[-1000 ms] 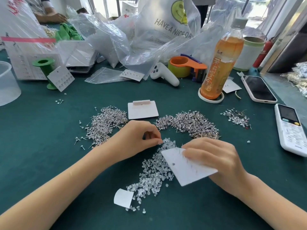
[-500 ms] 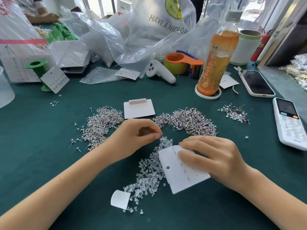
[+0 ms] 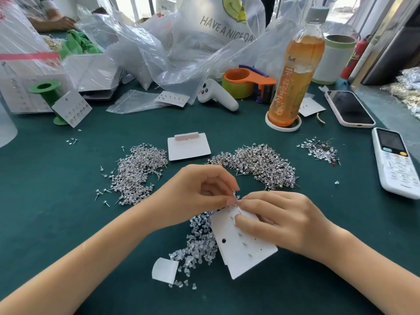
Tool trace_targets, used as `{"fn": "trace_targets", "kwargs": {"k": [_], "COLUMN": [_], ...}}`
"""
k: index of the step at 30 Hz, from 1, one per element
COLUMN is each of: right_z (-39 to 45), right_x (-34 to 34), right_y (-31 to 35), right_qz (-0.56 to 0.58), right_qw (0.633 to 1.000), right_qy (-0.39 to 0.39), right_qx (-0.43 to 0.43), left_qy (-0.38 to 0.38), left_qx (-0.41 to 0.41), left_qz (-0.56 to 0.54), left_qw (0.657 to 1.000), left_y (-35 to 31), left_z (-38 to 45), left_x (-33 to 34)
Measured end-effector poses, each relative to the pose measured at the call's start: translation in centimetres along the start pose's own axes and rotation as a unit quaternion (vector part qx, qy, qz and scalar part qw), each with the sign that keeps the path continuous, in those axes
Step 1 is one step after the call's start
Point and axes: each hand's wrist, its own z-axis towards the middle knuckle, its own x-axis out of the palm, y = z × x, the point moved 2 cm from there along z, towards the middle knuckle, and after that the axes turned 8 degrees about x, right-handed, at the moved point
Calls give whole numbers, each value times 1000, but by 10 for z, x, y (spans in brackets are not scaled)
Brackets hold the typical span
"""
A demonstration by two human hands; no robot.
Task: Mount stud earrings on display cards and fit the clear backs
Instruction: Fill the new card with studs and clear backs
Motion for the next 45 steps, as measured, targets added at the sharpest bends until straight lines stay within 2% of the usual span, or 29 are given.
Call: {"fn": "trace_targets", "kwargs": {"k": [22, 34, 41, 45], "right_z": [-2, -3, -5, -6], "right_x": [2, 4, 7, 8], "right_y": [1, 4, 6, 6], "right_qz": [15, -2, -9, -16], "right_qw": [1000, 1000, 1000, 1000], "right_qy": [22, 15, 5, 7], "right_qx": [9, 1, -14, -15], "left_qy": [7, 37, 36, 8], "left_qx": [-13, -5, -38, -55], "left_qz": [-2, 37, 29, 18], "left_qw": [1000, 999, 998, 998], "left_y": [0, -4, -4, -2], "left_z": [3, 1, 1, -1], "left_x": [-1, 1, 0, 2]}}
